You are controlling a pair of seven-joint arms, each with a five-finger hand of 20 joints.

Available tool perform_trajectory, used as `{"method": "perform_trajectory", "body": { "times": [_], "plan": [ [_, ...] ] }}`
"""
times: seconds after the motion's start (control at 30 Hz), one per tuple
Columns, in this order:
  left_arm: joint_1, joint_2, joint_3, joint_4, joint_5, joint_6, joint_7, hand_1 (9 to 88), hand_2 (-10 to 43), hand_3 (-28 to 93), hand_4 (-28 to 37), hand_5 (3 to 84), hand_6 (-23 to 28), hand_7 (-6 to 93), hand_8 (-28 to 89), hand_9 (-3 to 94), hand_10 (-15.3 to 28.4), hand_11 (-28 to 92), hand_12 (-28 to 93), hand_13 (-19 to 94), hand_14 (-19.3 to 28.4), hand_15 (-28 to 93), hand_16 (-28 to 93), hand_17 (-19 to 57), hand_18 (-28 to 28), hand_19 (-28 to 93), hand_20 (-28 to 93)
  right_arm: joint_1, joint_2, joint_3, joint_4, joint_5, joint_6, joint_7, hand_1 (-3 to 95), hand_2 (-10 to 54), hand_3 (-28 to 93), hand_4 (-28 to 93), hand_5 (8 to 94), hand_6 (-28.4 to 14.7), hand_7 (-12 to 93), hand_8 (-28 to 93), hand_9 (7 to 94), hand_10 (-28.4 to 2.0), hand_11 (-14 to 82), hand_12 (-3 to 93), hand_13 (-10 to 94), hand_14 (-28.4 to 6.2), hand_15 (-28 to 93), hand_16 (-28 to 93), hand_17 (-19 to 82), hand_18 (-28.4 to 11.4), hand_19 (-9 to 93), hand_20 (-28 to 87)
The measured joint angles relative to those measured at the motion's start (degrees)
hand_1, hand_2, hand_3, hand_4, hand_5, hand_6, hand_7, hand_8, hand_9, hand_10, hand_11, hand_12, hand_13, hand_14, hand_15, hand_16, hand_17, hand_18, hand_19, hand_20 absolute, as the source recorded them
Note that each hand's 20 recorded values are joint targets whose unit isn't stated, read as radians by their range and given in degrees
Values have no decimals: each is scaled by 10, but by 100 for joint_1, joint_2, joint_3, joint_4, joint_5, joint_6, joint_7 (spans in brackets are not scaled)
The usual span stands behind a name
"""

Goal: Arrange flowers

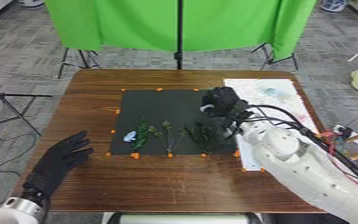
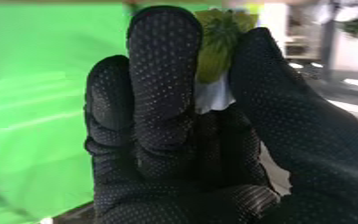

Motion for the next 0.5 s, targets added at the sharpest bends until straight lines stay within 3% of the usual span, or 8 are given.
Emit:
{"method": "perform_trajectory", "body": {
  "times": [0.27,0.5],
  "plan": [
    [-132,25,113,29,0,0,-55,240,3,698,-283,308,51,173,-104,261,113,219,143,215,134,464,-43,-114,207,522,34,1095,-1282,-646,446,-163,-259,-133,534,-92,825,-283,737,24,367,-102,879,-52,135,403,867,-4,388,316,417,-136,806,313],
    [-231,122,232,61,0,0,-56,241,2,698,-283,308,51,172,-104,260,113,220,143,215,134,464,-42,-114,208,522,35,1556,-2104,-1087,1108,-305,-380,-164,533,-91,820,-283,730,26,374,-104,874,-51,134,403,863,-3,388,315,413,-136,803,316]
  ]
}}
